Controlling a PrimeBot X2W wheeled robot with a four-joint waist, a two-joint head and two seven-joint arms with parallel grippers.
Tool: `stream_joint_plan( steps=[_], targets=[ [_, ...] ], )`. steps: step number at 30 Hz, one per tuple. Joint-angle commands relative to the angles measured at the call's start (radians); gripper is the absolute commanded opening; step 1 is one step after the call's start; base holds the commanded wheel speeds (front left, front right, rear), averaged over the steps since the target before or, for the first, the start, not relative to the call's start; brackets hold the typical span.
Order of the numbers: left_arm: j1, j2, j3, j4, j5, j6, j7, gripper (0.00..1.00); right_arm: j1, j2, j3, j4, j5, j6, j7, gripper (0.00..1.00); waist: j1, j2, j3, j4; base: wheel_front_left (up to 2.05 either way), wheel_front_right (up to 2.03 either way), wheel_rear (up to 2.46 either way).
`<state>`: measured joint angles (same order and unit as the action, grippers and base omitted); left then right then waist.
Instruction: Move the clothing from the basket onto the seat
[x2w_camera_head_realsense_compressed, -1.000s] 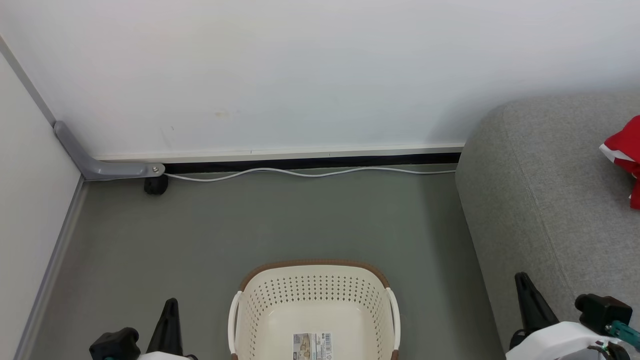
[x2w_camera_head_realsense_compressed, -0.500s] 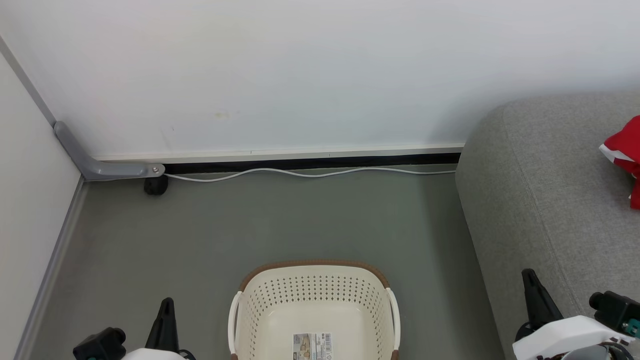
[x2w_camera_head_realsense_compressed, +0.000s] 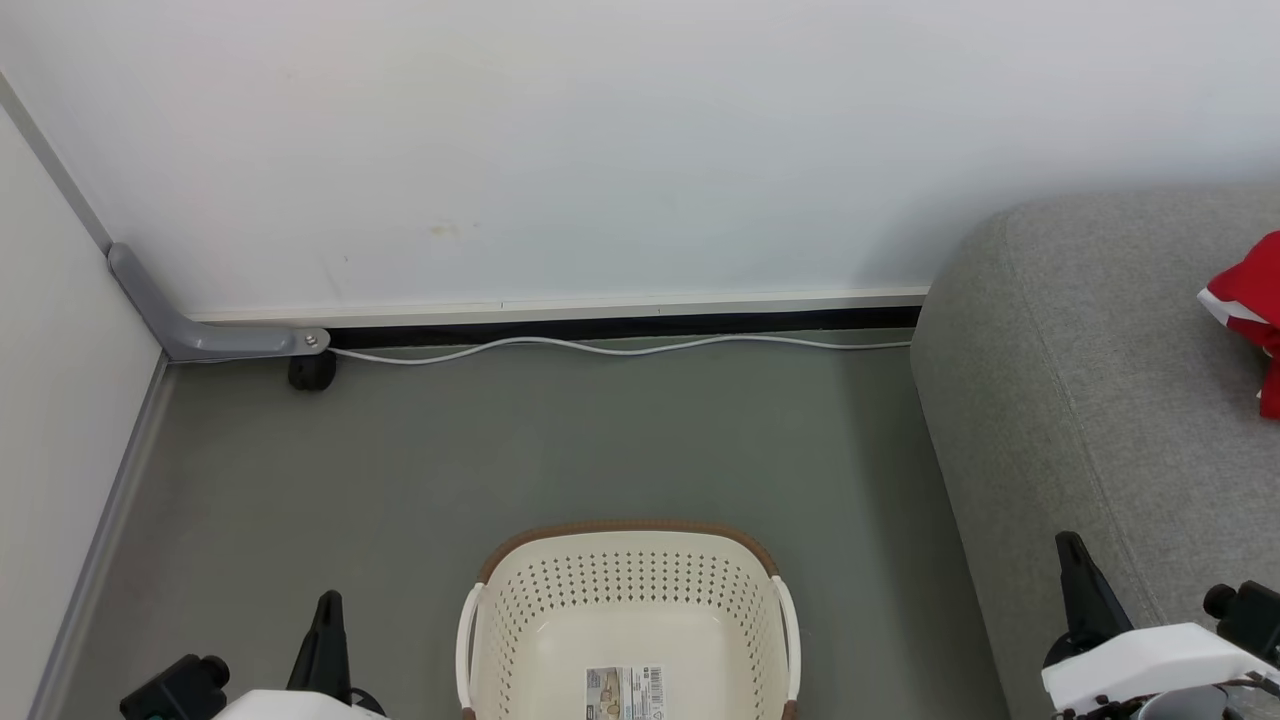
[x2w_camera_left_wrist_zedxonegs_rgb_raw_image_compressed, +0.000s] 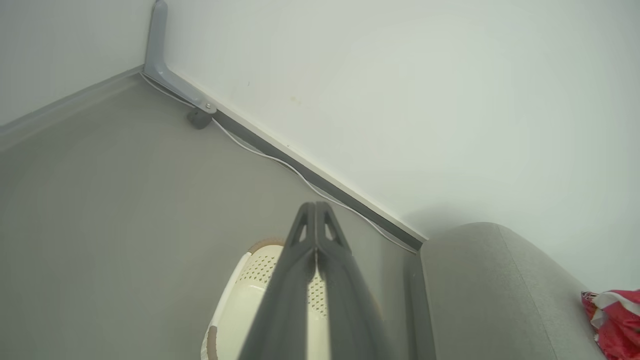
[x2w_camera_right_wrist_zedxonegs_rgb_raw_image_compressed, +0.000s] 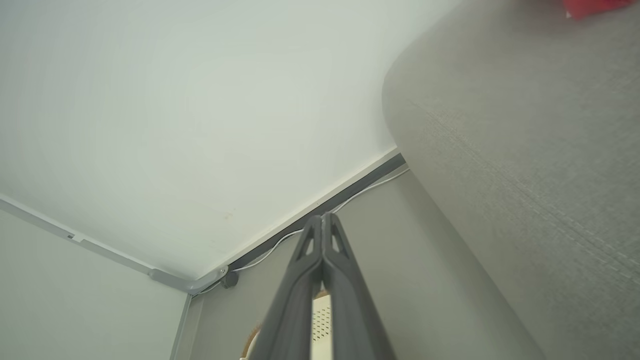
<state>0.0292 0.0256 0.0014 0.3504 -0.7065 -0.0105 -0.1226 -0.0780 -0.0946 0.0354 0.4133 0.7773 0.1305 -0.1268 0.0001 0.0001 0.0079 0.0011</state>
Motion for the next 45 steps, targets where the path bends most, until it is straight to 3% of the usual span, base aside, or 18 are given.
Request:
stream_joint_plan(
  steps=[1,45],
  targets=[
    [-0.057,0.014,0.019,-0.031,-0.024,-0.009,0.002,0.0,-0.032,-0.009,-0.002,-0.032,0.021,0.0,0.006,0.0,-0.0001,-0.0001,0.0,0.0,0.0,0.0,0.0],
    [-0.102,0.02,0.071,-0.072,-0.51,-0.071,0.132,0.0,-0.031,0.021,-0.084,-0.108,0.469,0.0,0.136,0.0,-0.0001,-0.0001,-0.003,-0.001,0.0,0.0,0.0]
  ],
)
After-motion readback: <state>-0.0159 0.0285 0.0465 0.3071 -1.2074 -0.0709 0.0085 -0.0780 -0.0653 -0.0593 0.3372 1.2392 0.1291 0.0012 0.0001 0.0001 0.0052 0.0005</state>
